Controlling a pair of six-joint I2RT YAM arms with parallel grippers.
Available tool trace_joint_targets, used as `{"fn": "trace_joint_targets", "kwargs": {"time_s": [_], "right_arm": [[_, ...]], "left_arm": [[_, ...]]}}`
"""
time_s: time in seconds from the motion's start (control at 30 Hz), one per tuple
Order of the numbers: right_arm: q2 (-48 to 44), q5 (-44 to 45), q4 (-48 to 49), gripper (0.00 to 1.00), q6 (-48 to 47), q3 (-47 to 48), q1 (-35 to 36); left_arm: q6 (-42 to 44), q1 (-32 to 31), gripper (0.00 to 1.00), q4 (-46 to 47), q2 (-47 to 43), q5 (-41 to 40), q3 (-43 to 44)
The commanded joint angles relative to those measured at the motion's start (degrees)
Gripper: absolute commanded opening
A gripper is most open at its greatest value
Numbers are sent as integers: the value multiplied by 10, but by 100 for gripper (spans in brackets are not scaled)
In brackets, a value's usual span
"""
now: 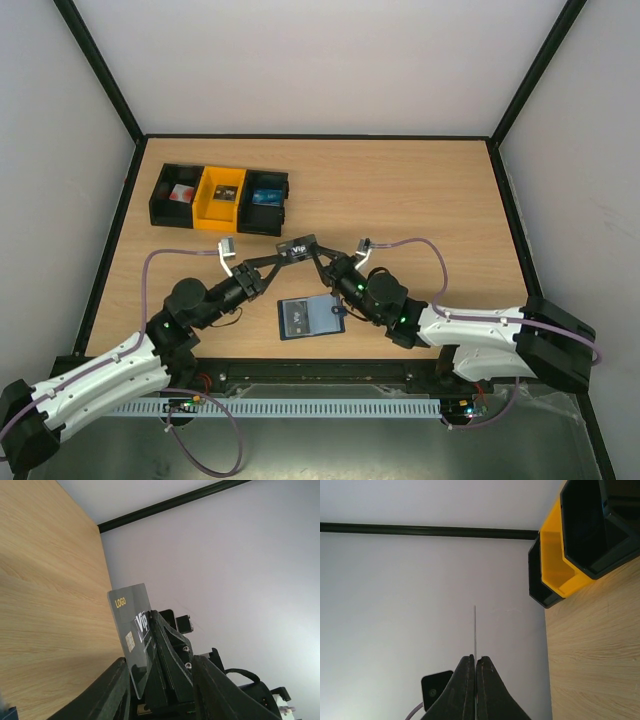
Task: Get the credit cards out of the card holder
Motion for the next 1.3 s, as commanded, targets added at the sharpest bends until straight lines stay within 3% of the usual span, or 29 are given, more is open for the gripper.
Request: {"fn": "trace_joint_targets", "kwargs": {"time_s": [0.0,0.07,0.17,0.2,0.3,0.47,0.6,0.8,0.97,1.27], "right_arm": [[13,-4,26,2,8,24,4],[15,0,26,2,12,21,3],[15,2,28,2,15,15,4],[16,1,28,2,15,15,4],[12,-8,33,6,7,6,4],[-23,10,27,28,-1,-37,3],[-65,22,-61,45,-47,-44,1],[-135,10,-195,68,-140,-35,0],[-177,-13,-295,98,-187,-25,0],[-239,-15,-358,98,-206,-50,1]], "left_arm": [[0,-2,33,6,5,-15,2],[-2,-2,26,4,9,-15,2],[-2,-2,5,-3,13,-13,1],[0,-2,3,-9,14,-14,2],[21,0,3,-18,13,-7,0],[67,3,3,-52,2,-8,13],[124,21,3,-103,7,6,39],[180,99,3,-138,47,138,82],[248,167,3,-220,91,214,151],[363,291,7,-402,154,245,260]]}}
